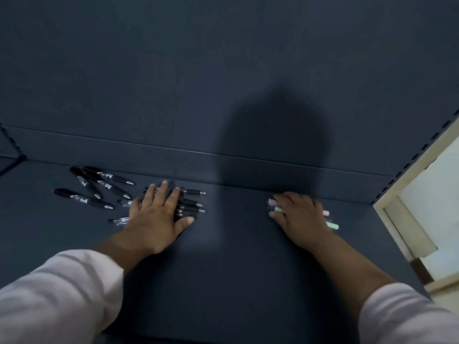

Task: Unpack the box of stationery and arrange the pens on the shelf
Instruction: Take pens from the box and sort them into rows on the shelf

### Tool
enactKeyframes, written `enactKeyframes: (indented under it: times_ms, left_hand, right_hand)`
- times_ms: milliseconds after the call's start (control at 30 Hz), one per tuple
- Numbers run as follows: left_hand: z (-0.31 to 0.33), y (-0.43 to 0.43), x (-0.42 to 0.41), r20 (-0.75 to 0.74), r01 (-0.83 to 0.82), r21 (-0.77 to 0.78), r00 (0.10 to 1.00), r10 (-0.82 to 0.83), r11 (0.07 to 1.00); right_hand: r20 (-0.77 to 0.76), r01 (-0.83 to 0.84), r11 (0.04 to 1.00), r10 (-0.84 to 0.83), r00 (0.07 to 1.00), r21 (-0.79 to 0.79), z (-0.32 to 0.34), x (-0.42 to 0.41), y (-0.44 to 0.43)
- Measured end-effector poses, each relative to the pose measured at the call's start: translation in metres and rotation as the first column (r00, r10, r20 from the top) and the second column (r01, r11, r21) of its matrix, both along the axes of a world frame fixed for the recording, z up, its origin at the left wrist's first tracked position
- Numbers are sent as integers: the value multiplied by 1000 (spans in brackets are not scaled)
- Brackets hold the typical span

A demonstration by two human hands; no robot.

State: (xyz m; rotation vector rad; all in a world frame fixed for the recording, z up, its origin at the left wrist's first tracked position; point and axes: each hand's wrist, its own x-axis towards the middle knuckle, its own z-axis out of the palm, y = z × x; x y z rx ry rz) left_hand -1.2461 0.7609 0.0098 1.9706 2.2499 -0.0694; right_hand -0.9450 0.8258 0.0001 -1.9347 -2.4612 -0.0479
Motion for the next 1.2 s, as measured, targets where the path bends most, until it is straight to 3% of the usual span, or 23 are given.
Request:
enactKeyframes:
  times_ms: [200,533,667,800,1067,1200]
  left_hand:
    - [-7,10,3,-14,80,-21,997,-80,997]
    - [-7,29,9,-23,179,16,984,-178,984]
    - [-6,32,19,42,220,44,974,-222,975]
    - [2,26,20,131,253,145,953,-273,956]
    - [3,-6,-36,-23,-88,66,996,89,994]
    - [-2,-15,-37,58,-102,36,993,100,994]
  right_hand:
    - [-12,-52,996,51,999,-70,-1,-6,-5]
    - [41,-13,1000,13,999,4,2,-14,-4]
    - [-101,-132,989,139,985,67,11,-48,-10]
    - [-304,-326,945,302,904,-32,17,-92,-17]
    - [-441,-424,895,329,835,-136,3,-157,-7]
    - [-407,-436,894,363,839,-103,-1,-181,4]
